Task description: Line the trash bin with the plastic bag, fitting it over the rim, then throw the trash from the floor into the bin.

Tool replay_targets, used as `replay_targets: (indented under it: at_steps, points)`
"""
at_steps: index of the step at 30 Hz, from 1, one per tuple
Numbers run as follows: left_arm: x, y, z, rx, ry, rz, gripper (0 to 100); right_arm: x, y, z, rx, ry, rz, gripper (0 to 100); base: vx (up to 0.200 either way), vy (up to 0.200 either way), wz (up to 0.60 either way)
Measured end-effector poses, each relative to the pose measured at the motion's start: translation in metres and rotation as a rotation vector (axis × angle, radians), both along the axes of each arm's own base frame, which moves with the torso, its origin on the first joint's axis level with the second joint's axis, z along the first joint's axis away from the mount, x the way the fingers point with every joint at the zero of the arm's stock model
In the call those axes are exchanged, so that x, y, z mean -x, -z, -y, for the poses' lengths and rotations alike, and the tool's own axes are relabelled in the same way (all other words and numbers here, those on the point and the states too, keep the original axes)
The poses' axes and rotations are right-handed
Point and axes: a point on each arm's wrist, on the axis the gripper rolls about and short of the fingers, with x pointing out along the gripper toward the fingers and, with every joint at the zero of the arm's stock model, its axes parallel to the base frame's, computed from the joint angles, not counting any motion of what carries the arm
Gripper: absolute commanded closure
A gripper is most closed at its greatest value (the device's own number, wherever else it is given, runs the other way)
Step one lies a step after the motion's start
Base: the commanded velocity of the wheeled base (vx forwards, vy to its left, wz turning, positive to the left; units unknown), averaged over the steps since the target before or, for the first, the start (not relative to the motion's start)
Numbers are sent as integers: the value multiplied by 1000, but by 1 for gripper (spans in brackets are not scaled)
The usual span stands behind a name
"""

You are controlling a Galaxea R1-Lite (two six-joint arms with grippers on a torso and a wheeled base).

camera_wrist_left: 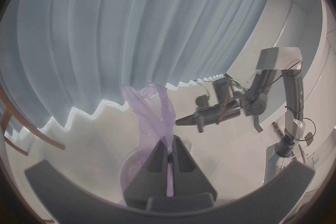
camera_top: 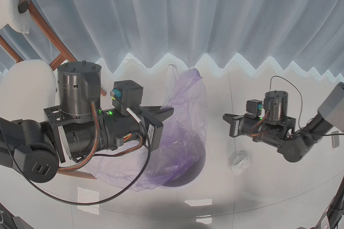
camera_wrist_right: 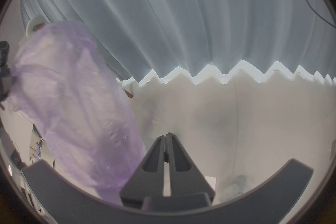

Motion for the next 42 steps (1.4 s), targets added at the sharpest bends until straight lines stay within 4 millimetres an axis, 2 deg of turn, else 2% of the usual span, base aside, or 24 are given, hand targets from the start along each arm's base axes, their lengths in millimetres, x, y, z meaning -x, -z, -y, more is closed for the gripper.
replay_targets:
  at_steps: [5,8,11,16,19,25,28,31,34,37,40,42]
  points:
    - [2,0,0,-2,3,7,100,-40,24,-32,-34,-18,50,100,0,0,0]
    - [3,1,1,-3,3,7,100,-56,32,-51,-66,-35,103,100,0,0,0]
    - [3,1,1,-5,4,7,100,-61,43,-69,-89,-63,120,100,0,0,0]
    - [0,3,4,-8,-5,2,100,-45,54,-91,-116,-112,72,100,0,0,0]
    - [-5,3,7,-8,-26,4,100,-28,59,-97,-111,-139,32,100,0,0,0]
    - [-24,-2,18,7,-53,24,100,3,59,-107,-129,-200,27,100,0,0,0]
    - [-33,0,22,7,-70,27,100,13,60,-106,-118,-211,14,100,0,0,0]
    - [-38,2,26,0,-93,27,100,10,58,-97,-113,-180,22,100,0,0,0]
    - [-42,3,28,-2,-118,25,100,-5,53,-71,-106,-95,32,100,0,0,0]
    - [-45,3,30,0,-143,19,100,-17,46,-34,-95,6,31,100,0,0,0]
    - [-47,3,32,2,-157,13,100,-11,41,-7,-80,59,13,100,0,0,0]
    - [-49,2,33,5,-166,11,100,2,40,5,-60,73,-16,100,0,0,0]
